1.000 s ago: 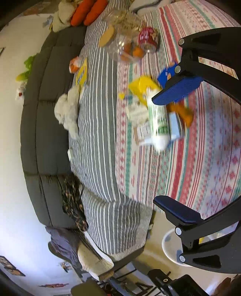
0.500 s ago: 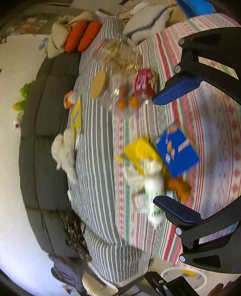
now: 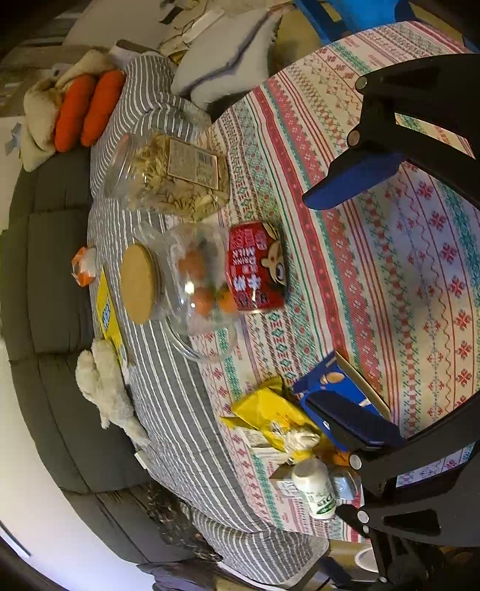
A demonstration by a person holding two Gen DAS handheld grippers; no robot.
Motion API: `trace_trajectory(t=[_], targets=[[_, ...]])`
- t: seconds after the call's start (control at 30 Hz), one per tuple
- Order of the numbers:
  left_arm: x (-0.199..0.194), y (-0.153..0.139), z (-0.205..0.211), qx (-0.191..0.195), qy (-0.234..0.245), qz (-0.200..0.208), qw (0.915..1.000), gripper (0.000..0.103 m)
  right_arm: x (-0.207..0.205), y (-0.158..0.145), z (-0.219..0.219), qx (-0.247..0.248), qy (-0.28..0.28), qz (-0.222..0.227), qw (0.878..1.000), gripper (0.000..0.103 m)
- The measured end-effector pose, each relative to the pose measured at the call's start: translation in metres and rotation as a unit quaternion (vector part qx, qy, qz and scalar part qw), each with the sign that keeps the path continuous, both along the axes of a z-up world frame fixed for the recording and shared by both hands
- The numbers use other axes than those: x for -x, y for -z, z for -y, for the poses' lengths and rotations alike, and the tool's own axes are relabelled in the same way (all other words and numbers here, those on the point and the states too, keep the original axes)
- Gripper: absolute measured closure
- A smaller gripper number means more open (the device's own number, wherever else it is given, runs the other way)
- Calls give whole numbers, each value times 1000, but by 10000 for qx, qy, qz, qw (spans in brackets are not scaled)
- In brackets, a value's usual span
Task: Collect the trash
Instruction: 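Return both tools to the table and grasp another white bottle with the left tool, then lift the white bottle with the left tool while the right tool grasps the blue almond packet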
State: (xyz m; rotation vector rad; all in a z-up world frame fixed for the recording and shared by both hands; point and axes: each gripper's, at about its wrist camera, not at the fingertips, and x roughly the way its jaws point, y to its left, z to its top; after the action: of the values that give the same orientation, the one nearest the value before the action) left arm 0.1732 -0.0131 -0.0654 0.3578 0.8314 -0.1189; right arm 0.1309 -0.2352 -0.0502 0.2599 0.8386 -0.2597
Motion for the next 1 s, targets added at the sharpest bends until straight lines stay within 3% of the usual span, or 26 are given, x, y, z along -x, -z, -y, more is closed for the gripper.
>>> trace_trajectory(t=[0.1, 0.2, 0.23, 0.3, 0.37, 0.4, 0.47, 0.57, 0.67, 0.73, 0.87, 0.93, 1.0], targets=[[-21, 12, 19, -667, 634, -253, 9954, 7, -4, 1, 3, -8, -67, -65, 10000, 8], [-38, 25, 30, -964, 993, -536, 9889, 9, -9, 8, 4, -48, -109, -190, 9997, 8], [-42, 31, 34, -1024, 1119, -652, 9863, 15, -11, 11, 4, -112, -126, -247, 9996, 8], [-48, 48, 40, -1206, 1320, -926, 9795, 35, -15, 18, 3, -261, -173, -396, 9987, 8], [-48, 51, 38, -1213, 1305, -882, 9800, 48, -17, 24, 0, -324, -221, -496, 9980, 8], [-46, 47, 34, -996, 1307, -895, 9823, 51, -20, 27, -3, -341, -294, -527, 9976, 8], [-39, 31, 18, -203, 1232, -887, 9882, 62, -24, 31, -11, -318, -516, -505, 9969, 8], [-22, 7, -8, 461, 917, -685, 9924, 63, -32, 36, -29, -227, -1013, -401, 9938, 8], [-1, -13, -34, 1022, 570, -515, 9918, 64, -42, 54, -52, -328, -1501, -644, 9860, 8], [14, -24, -52, 1451, 179, -390, 9885, 64, -45, 64, -56, -518, -1311, -770, 9870, 8], [36, -35, -74, 2083, -435, -195, 9769, 64, -57, 82, -57, -1452, -681, -906, 9829, 8], [41, -37, -80, 2246, -669, -162, 9720, 64, -61, 87, -59, -1611, -384, -897, 9821, 8], [43, -37, -82, 2372, -783, -151, 9682, 64, -65, 89, -66, -1460, -116, -799, 9860, 8]])
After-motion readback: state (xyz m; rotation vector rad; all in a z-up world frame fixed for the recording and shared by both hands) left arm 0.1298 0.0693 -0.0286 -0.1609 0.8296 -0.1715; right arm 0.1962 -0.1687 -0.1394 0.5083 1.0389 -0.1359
